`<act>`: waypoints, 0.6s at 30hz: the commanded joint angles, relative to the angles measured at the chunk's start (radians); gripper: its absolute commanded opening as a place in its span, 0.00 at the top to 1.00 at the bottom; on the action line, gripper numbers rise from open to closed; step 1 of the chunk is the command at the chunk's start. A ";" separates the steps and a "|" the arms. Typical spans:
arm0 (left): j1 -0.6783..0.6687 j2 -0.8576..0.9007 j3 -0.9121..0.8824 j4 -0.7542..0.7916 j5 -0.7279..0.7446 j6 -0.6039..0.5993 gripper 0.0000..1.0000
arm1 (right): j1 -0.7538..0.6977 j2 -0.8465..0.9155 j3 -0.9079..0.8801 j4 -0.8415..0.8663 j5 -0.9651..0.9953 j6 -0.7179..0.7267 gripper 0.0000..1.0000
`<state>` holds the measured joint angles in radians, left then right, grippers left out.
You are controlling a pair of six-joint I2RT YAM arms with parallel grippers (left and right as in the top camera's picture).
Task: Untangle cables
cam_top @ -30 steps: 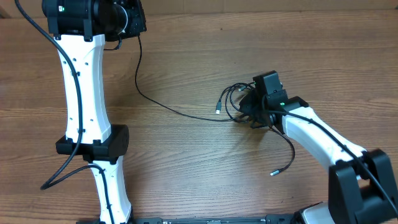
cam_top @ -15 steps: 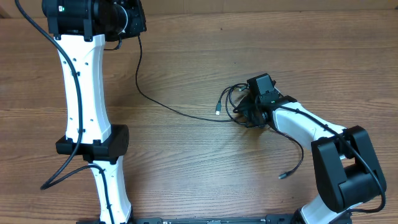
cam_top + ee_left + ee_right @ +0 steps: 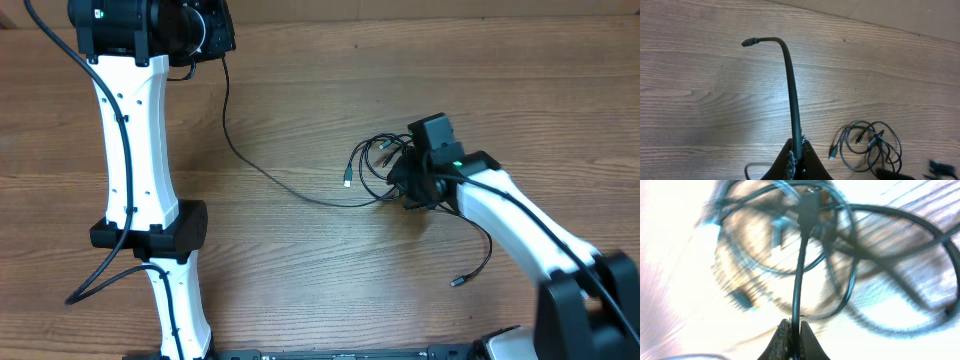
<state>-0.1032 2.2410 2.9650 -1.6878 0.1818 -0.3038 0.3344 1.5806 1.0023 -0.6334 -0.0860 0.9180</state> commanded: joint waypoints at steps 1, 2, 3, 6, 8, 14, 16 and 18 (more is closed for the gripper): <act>-0.002 0.011 0.007 -0.002 -0.005 0.001 0.96 | 0.001 -0.102 0.035 -0.016 -0.216 -0.104 0.96; -0.003 0.011 0.007 -0.002 -0.004 0.001 0.96 | 0.001 -0.108 0.035 -0.016 -0.257 -0.114 0.96; -0.003 0.011 0.007 -0.002 0.001 0.001 0.96 | 0.002 -0.116 0.035 -0.015 -0.326 -0.127 0.96; -0.003 0.011 0.006 -0.002 0.059 0.002 0.95 | 0.010 -0.119 0.035 0.045 -0.527 -0.277 0.96; -0.004 0.011 0.001 -0.002 0.092 0.002 0.96 | 0.021 -0.119 0.035 0.095 -0.528 -0.344 0.96; -0.011 0.011 -0.079 -0.002 0.318 -0.080 0.96 | 0.090 -0.116 0.035 0.402 -0.530 -0.510 0.96; -0.018 0.011 -0.106 -0.002 0.341 -0.134 0.96 | 0.109 -0.116 0.035 0.459 -0.529 -0.533 0.96; -0.024 0.011 -0.139 -0.002 0.340 -0.168 0.96 | 0.121 -0.116 0.035 0.534 -0.529 -0.535 0.96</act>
<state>-0.1101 2.2410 2.8662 -1.6875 0.4335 -0.3798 0.4332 1.4693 1.0183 -0.1745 -0.5999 0.4534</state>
